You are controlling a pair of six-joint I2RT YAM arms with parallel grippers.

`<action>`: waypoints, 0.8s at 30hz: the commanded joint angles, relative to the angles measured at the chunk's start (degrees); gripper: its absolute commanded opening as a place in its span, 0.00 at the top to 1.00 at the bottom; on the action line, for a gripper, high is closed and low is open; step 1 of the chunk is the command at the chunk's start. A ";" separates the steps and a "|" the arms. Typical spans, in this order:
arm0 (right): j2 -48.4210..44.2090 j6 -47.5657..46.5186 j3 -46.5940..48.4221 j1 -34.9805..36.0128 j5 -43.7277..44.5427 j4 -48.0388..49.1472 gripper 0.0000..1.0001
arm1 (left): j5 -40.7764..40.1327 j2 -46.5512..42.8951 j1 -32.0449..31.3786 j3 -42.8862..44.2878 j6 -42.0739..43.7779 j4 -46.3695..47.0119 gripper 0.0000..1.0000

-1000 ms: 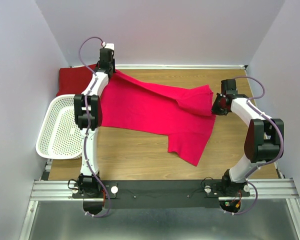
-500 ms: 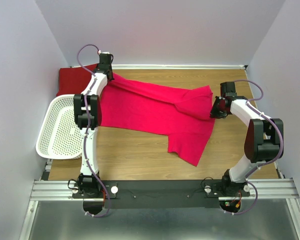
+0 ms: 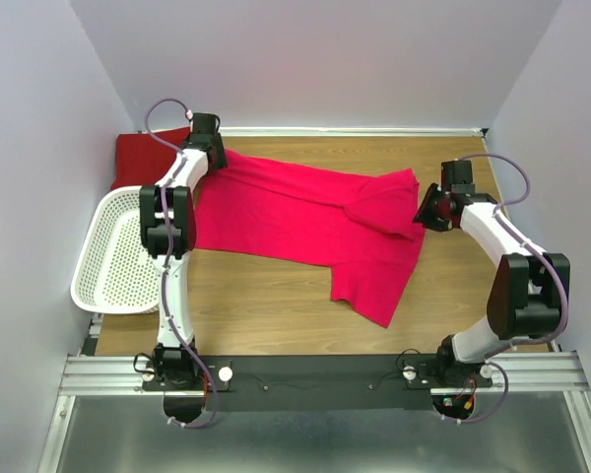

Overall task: Fold and stack the t-shirts
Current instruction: Fold the tshirt

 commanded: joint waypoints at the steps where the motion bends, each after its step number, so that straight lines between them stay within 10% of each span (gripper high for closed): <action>1: -1.71 0.04 -0.92 -0.29 -3.62 4.83 0.59 | 1.43 -7.21 -1.03 -3.85 -2.68 0.30 0.29; 24: 6.37 5.84 -11.73 -3.79 -1.79 10.90 0.66 | 12.41 -36.30 -8.33 -54.57 -9.62 8.39 0.43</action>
